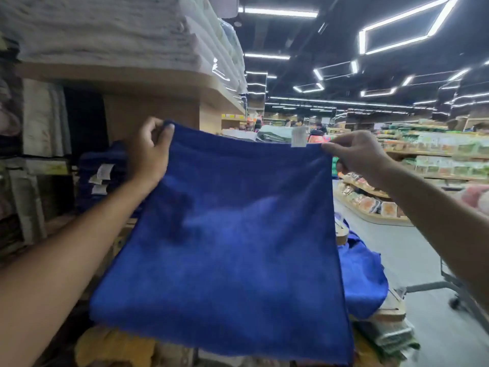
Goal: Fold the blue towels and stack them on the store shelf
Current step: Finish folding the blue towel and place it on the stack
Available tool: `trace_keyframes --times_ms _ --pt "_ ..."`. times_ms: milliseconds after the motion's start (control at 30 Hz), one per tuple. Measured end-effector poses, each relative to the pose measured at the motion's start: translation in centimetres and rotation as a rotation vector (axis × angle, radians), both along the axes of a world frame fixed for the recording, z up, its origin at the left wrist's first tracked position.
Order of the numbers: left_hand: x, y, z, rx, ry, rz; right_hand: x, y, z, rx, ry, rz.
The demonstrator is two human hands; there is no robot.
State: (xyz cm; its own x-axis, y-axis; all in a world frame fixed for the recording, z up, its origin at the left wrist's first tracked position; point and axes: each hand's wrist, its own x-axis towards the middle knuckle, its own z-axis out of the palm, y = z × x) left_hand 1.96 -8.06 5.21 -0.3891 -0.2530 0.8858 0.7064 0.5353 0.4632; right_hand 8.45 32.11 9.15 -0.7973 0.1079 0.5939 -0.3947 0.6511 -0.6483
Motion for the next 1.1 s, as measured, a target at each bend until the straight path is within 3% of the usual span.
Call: trace_keyframes --times_ms 133,333,467,633,867,1100 --pt "-3.2 -0.2 -4.2 -0.017 -0.116 0.04 -1.9 -0.1 -3.1 -0.123 -0.134 0.018" --pt "-6.6 0.2 -3.8 -0.006 -0.205 0.055 -5.9 0.2 -3.2 -0.286 -0.206 0.04" --pt "-9.7 0.4 -2.2 0.054 -0.407 -0.013 -9.2 0.8 -2.3 -0.296 -0.192 0.014" --pt "-13.2 1.1 -1.0 0.3 -0.634 -0.252 -13.6 0.9 -1.8 -0.315 -0.222 -0.029" --pt "-15.6 2.3 2.7 0.438 -0.735 -0.386 -18.0 0.6 0.4 -0.219 -0.145 -0.066" --pt "-16.5 3.6 4.9 0.528 -0.853 -0.388 -21.2 1.0 2.4 -0.206 -0.082 -0.116"
